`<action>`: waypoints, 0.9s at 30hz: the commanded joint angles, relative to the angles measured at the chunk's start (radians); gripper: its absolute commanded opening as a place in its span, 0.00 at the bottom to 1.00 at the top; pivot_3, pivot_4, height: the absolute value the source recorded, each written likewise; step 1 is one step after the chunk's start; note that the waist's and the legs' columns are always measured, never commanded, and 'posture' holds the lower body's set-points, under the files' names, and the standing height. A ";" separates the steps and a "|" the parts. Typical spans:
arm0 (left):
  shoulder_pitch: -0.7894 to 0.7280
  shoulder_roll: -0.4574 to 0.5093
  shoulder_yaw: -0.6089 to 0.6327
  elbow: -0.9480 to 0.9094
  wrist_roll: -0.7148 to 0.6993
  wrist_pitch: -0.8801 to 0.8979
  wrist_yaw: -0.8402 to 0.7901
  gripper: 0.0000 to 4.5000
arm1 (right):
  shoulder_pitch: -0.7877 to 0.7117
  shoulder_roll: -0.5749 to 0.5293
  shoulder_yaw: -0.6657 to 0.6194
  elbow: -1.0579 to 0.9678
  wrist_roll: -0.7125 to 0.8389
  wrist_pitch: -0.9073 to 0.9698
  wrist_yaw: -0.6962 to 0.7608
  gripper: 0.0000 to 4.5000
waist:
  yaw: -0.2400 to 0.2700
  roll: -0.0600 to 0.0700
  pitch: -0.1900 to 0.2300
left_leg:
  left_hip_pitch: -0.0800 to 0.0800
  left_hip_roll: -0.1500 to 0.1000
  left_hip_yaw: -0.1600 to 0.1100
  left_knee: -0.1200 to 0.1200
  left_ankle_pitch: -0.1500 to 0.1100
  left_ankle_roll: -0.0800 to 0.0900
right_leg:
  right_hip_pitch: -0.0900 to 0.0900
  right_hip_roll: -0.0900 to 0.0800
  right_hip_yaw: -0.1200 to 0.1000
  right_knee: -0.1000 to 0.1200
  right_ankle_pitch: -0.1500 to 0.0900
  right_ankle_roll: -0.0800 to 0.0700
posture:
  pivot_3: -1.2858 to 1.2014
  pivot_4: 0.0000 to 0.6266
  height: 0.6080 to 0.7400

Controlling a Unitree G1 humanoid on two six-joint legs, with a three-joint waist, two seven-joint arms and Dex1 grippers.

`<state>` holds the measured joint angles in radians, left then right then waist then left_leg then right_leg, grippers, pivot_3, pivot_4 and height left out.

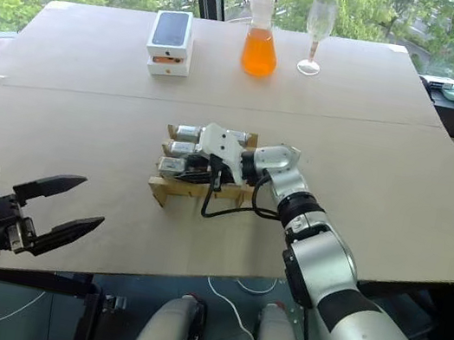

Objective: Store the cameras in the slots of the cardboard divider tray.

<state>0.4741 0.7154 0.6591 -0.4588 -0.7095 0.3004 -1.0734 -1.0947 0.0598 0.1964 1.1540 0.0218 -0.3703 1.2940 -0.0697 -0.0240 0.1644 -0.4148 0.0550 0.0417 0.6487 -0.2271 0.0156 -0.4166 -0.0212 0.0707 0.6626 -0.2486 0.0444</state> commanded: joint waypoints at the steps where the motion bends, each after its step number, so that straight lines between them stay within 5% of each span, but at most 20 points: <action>1: 0.002 0.004 0.010 -0.008 -0.002 -0.011 -0.004 1.00 | -0.003 0.009 0.000 -0.020 -0.014 -0.013 -0.016 0.16 | -0.001 0.000 0.000 | 0.000 0.000 0.000 0.000 0.000 0.000 | 0.000 0.000 0.000 0.000 0.000 0.000 | 0.52 0.24 1.00; 12: 0.005 -0.002 0.010 0.006 0.005 -0.023 -0.008 1.00 | -0.018 0.007 -0.006 0.015 -0.054 -0.040 -0.081 0.16 | -0.001 0.000 0.000 | 0.000 -0.001 0.000 0.000 0.000 0.000 | 0.000 -0.002 0.000 0.000 0.000 0.000 | 0.52 0.24 1.00; 20: -0.002 0.003 0.004 0.020 0.009 -0.026 -0.010 1.00 | -0.013 0.008 -0.021 0.004 -0.043 -0.033 -0.077 0.97 | -0.001 0.000 0.000 | 0.000 -0.001 0.000 0.000 0.000 0.000 | 0.000 -0.003 -0.002 0.000 0.000 0.000 | 0.52 0.24 1.00; 27: -0.022 0.010 -0.019 0.000 0.005 -0.011 -0.008 1.00 | 0.074 -0.066 -0.090 -0.272 0.093 0.099 0.005 0.99 | 0.003 0.000 0.001 | -0.001 -0.001 -0.001 0.000 0.000 0.000 | 0.000 -0.005 -0.004 0.000 0.000 0.000 | 0.52 0.24 1.00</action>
<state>0.4539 0.7158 0.6360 -0.4356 -0.6986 0.2932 -1.0843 -1.0314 0.0142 0.1415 1.0003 0.0528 -0.3152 1.2806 -0.0662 -0.0239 0.1651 -0.4157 0.0533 0.0406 0.6481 -0.2271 0.0156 -0.4169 -0.0273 0.0665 0.6620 -0.2486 0.0446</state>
